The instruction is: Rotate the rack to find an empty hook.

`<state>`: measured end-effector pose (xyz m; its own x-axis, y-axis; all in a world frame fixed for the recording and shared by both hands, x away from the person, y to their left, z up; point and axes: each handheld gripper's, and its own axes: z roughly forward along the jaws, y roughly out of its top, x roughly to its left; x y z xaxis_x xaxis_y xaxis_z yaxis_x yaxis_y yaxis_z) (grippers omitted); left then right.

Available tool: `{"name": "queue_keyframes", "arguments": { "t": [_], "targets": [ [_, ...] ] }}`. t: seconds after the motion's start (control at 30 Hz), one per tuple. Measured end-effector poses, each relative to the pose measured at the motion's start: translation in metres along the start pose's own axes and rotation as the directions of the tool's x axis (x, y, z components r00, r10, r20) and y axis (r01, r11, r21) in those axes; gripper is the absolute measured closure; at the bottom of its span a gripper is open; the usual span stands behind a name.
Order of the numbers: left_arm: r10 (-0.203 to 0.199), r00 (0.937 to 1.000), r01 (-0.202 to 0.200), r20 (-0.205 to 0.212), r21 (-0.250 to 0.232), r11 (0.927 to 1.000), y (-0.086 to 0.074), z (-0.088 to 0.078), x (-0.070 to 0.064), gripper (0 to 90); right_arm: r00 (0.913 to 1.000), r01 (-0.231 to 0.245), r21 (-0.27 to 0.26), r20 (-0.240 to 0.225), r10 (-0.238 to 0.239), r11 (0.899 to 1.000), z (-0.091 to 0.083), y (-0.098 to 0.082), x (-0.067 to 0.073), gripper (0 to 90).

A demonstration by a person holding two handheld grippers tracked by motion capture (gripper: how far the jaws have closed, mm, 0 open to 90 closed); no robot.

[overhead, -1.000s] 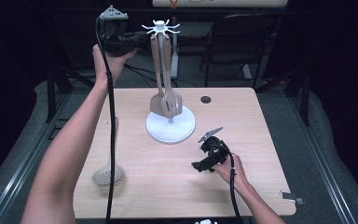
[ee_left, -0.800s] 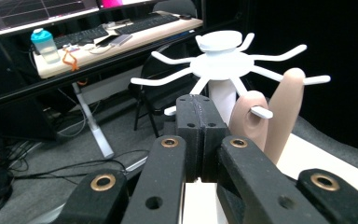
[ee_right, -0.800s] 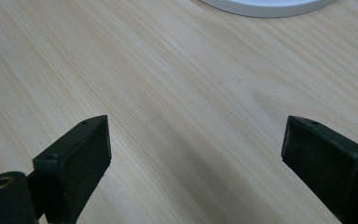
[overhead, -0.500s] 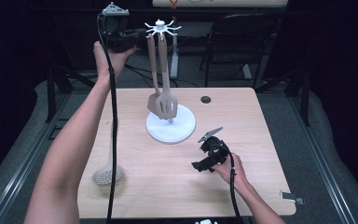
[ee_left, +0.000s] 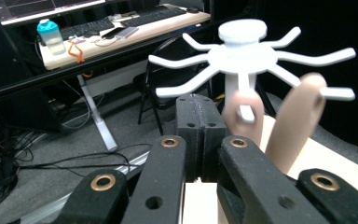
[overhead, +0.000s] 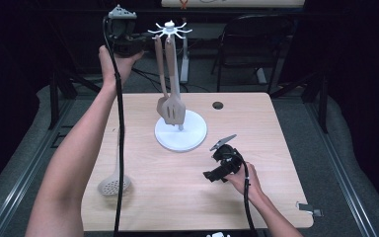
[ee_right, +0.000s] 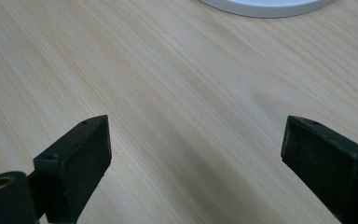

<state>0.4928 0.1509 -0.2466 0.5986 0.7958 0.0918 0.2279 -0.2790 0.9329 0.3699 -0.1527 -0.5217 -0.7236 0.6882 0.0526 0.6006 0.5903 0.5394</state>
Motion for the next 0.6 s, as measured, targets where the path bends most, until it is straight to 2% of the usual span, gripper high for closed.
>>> {"name": "queue_keyframes", "arguments": {
  "t": [0.13, 0.17, 0.2, 0.27, 0.4, 0.6],
  "targets": [
    [0.017, 0.9998, -0.017, 0.011, 0.013, 0.9998, -0.008, -0.004, -0.003, 90.0, 1.0, 0.001, -0.003, 0.004, -0.001, 1.0, 0.001, 0.001, 0.001, 8.0],
    [0.019, 0.9997, -0.019, 0.018, 0.013, 0.9997, -0.01, -0.006, -0.004, 90.0, 0.9999, -0.016, -0.014, -0.002, 0.016, 1.0, 0.002, 0.0, 0.003, 8.0],
    [0.024, 0.9994, -0.024, 0.024, 0.009, 0.9997, -0.011, -0.007, -0.005, 90.0, 1.0, 0.001, 0.008, 0.0, -0.001, 1.0, 0.0, 0.001, 0.002, 7.9],
    [0.039, 0.9985, -0.039, 0.037, 0.008, 0.9992, -0.012, -0.011, -0.008, 90.0, 1.0, 0.002, 0.01, 0.0, -0.002, 1.0, 0.0, 0.001, 0.002, 8.0],
    [0.052, 0.9955, -0.049, 0.08, -0.038, 0.9981, -0.008, -0.02, -0.014, 90.0, 1.0, 0.001, 0.009, 0.001, -0.001, 1.0, 0.0, 0.001, 0.002, 8.0],
    [0.064, 0.9955, -0.061, 0.069, -0.05, 0.9969, 0.003, -0.02, -0.019, 90.0, 1.0, -0.001, -0.003, -0.005, 0.001, 1.0, 0.002, 0.001, 0.003, 8.0]
  ]
}}
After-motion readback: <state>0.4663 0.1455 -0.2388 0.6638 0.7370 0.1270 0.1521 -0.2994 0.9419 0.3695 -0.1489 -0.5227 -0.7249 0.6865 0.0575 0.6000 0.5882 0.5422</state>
